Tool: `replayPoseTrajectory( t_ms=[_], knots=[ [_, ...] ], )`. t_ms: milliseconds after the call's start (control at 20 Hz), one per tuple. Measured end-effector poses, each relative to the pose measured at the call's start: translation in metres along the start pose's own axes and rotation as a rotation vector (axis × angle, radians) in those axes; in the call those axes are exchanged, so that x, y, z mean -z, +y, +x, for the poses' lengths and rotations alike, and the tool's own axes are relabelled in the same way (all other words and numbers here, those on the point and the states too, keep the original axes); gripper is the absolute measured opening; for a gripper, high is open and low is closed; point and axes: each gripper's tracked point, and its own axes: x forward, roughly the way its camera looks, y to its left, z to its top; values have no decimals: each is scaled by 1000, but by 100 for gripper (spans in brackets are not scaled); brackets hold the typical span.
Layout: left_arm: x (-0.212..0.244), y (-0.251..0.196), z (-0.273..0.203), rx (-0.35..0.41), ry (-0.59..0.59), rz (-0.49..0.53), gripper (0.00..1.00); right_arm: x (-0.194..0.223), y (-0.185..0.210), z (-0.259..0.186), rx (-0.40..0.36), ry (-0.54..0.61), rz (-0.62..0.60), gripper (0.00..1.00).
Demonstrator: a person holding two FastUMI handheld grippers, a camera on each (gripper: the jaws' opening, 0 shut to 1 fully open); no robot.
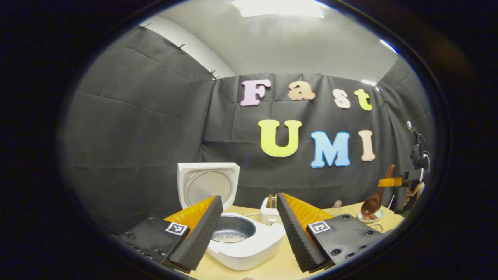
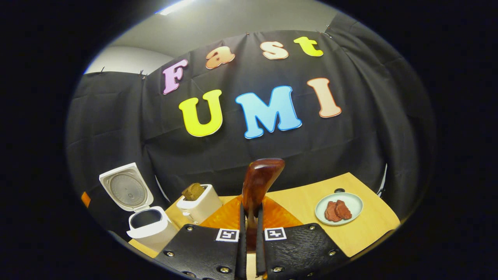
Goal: Close the left gripper, press the button to open the rice cooker; take a wooden spoon from the chopstick holder with the right hand, scoop a spoonful of rice and pour it into the rice cooker, then put the wooden spoon back into the chopstick holder.
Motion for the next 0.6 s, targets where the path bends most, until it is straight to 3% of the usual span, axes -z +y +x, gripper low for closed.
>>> replayPoseTrajectory(
  t_ms=[300, 600],
  knots=[
    [-5, -27, -2, 9, -3, 11, 99, 34, -63, -16, 78, 39, 54, 10],
    [-5, -43, -7, 12, 19, 35, 99, 81, -101, -21, 128, 104, 85, 10]
  ],
)
